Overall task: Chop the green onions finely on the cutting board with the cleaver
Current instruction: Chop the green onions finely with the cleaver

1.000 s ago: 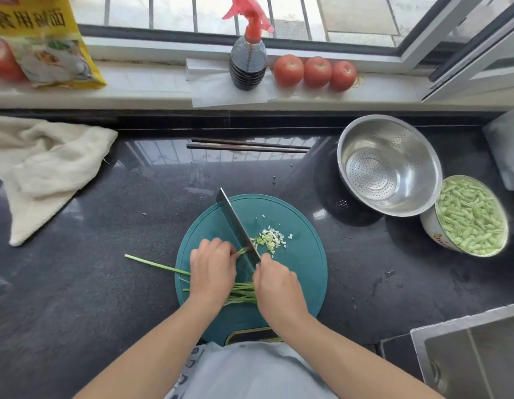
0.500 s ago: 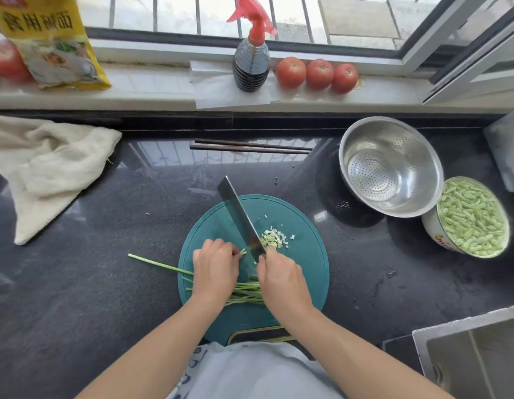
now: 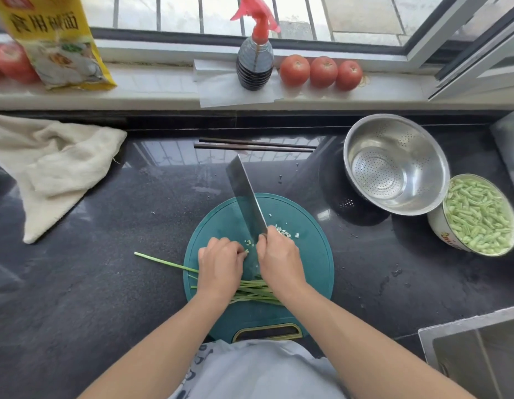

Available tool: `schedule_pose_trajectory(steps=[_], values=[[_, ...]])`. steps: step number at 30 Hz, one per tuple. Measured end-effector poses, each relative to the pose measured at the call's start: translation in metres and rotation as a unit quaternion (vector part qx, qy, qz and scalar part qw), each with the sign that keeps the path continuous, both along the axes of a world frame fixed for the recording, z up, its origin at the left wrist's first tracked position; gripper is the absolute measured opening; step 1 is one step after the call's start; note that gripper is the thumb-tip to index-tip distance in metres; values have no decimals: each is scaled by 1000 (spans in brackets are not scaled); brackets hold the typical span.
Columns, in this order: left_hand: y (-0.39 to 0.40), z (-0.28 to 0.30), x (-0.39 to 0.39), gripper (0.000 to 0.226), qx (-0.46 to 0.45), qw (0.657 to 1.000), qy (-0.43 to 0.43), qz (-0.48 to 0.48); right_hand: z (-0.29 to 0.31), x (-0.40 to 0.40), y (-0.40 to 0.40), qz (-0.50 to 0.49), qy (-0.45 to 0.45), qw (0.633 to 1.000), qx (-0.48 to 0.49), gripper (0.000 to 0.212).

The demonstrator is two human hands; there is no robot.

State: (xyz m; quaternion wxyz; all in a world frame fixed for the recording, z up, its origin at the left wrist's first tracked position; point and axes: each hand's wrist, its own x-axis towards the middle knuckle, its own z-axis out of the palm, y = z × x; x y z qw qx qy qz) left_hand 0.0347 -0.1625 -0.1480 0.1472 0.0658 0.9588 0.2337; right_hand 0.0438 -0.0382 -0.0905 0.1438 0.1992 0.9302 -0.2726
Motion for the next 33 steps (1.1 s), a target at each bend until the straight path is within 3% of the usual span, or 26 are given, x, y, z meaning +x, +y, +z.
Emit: schedule_pose_trajectory(steps=[5,11,16,25,33], values=[[-9,-3,3,4,56,998,-17,22,16,31,5,28,-13,1000,-1,20],[-5,-4,0,11,26,1000,-2,14,2,39,-20,41,-52,997,31,20],[-2,-3,-2,20,17,1000,4,17,-8,13,-25,12,-20,1000,15,22],[-14,-1,-1,5,69,997,-24,14,10,34,-1,18,1,1000,-3,20],[-8,-3,-1,14,33,999,-1,28,-6,36,-28,30,-35,999,13,20]])
